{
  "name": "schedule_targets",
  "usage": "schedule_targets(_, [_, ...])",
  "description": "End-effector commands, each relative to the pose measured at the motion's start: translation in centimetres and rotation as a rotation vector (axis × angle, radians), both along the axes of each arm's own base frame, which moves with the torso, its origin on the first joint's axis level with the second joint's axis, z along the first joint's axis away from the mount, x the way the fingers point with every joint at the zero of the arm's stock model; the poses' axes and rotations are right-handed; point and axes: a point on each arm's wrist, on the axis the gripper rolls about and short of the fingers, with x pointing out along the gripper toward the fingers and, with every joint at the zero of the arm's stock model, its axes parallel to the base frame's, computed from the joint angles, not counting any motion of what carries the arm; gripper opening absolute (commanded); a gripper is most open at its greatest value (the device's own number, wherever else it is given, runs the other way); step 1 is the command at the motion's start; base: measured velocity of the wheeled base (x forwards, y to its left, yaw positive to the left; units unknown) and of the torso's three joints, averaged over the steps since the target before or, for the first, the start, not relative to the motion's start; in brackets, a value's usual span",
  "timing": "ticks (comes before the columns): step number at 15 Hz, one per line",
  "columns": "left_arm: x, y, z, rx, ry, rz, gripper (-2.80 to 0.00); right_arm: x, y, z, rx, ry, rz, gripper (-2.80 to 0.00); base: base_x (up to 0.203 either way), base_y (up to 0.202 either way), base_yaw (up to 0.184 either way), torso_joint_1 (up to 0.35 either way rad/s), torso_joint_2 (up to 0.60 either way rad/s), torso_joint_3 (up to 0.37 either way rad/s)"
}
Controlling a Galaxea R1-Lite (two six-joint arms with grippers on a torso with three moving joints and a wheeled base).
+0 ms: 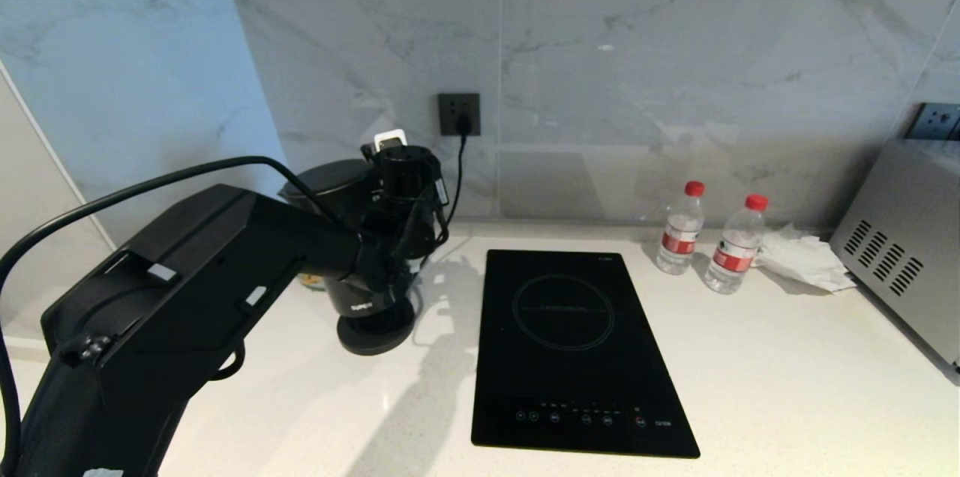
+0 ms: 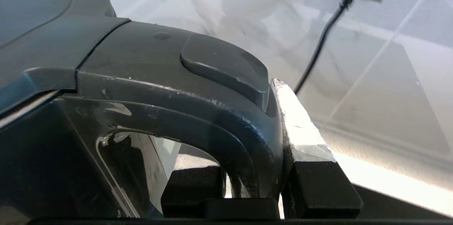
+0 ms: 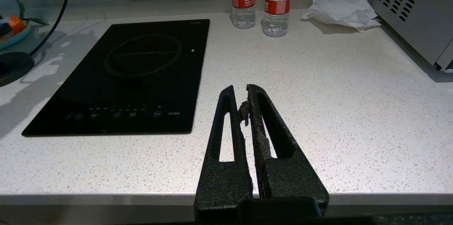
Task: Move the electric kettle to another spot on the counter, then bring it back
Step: Pick up the kettle, then place it by the sink
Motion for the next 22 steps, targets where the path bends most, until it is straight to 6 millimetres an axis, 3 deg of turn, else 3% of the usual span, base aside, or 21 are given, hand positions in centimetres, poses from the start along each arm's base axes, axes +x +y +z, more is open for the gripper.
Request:
schedule_targets(1, [0.0, 1.4, 1.3, -0.012, -0.022, 0.029, -2.80, 0.0, 0.0, 0.0, 0.000, 0.002, 0.000, -2.80, 0.000, 0.000, 0.000, 0.000, 0.00, 0.000])
schedule_targets(8, [-1.7, 4.8, 1.2, -0.007, 0.000, 0.066, -2.80, 0.0, 0.0, 0.0, 0.000, 0.002, 0.000, -2.80, 0.000, 0.000, 0.000, 0.000, 0.00, 0.000])
schedule_targets(15, [-5.2, 7.2, 0.4, 0.006, 0.041, 0.020, -2.80, 0.0, 0.0, 0.0, 0.000, 0.002, 0.000, -2.80, 0.000, 0.000, 0.000, 0.000, 0.00, 0.000])
schedule_targets(22, [-6.6, 10.5, -2.0, 0.001, 0.034, 0.033, -2.80, 0.0, 0.0, 0.0, 0.000, 0.002, 0.000, -2.80, 0.000, 0.000, 0.000, 0.000, 0.00, 0.000])
